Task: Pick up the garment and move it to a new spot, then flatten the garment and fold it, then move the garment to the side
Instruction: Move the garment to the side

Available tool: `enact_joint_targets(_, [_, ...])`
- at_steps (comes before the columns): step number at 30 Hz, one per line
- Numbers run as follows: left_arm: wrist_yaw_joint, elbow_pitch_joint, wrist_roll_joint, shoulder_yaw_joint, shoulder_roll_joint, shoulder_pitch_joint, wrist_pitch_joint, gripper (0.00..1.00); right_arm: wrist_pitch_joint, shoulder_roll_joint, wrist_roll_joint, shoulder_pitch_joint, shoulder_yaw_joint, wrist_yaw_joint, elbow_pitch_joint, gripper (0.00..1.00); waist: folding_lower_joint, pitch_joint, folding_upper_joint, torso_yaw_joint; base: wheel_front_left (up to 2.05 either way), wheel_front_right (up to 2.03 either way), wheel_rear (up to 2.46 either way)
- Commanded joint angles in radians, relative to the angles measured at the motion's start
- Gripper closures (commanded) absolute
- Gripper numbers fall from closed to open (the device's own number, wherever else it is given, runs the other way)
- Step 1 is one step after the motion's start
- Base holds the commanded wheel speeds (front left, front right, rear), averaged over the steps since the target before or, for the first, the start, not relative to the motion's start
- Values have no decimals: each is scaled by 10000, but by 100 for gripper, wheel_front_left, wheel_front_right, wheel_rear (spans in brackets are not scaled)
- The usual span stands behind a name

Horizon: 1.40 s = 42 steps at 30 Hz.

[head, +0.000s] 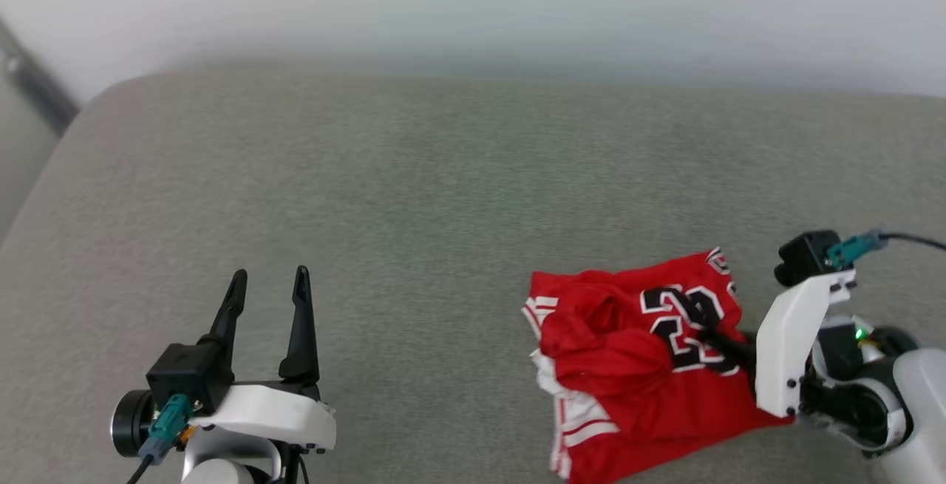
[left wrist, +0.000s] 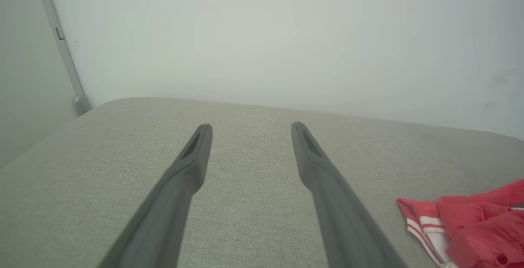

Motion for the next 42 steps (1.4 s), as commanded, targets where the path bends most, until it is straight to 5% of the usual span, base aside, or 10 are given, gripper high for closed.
enact_joint_targets(1, [21,-48,28,3,53,56,-44,0,-26,-132,-172,-197,89,-5,-112,100,0,-24,0,-530,0,0,0])
enact_joint_targets(8, [16,-318,103,89,108,-103,-39,0,141,-1152,-1999,-1010,569,-6,-886,100,0,458,0,-2300,0,0,0])
enact_joint_targets(15, [-219,-551,382,-111,340,-839,155,0,-695,-1549,-3061,-1647,-34,-8,-95,100,0,1466,0,-3482,0,0,0])
enact_joint_targets(24, [-660,-1199,991,-457,854,-2428,795,0,-2723,-1860,-4132,-2794,-2008,-8,2219,100,0,3634,0,-3565,0,0,0])
enact_joint_targets(31, [-884,-1489,1304,-616,1058,-3278,1025,0,-4129,-1360,-5325,-3604,-4098,-8,3750,100,0,4653,0,-3301,0,0,0])
enact_joint_targets(32, [-898,-1475,1319,-635,1058,-3326,1030,0,-4303,-1255,-5506,-3650,-4348,-9,3956,82,0,4685,0,-3286,0,0,0])
enact_joint_targets(33, [-930,-1452,1321,-665,1046,-3375,1030,0,-4508,-1158,-5764,-3694,-4563,-8,4117,15,0,4702,0,-3269,0,0,0])
enact_joint_targets(34, [-953,-1424,1322,-691,1024,-3422,1022,0,-4740,-1049,-5933,-3754,-4770,-8,4257,0,0,4703,0,-3253,0,0,0])
enact_joint_targets(42, [-963,-936,1121,-841,778,-3133,761,0,-6242,-551,-7474,-3504,-6139,-8,4678,0,0,3925,0,-3265,0,0,0])
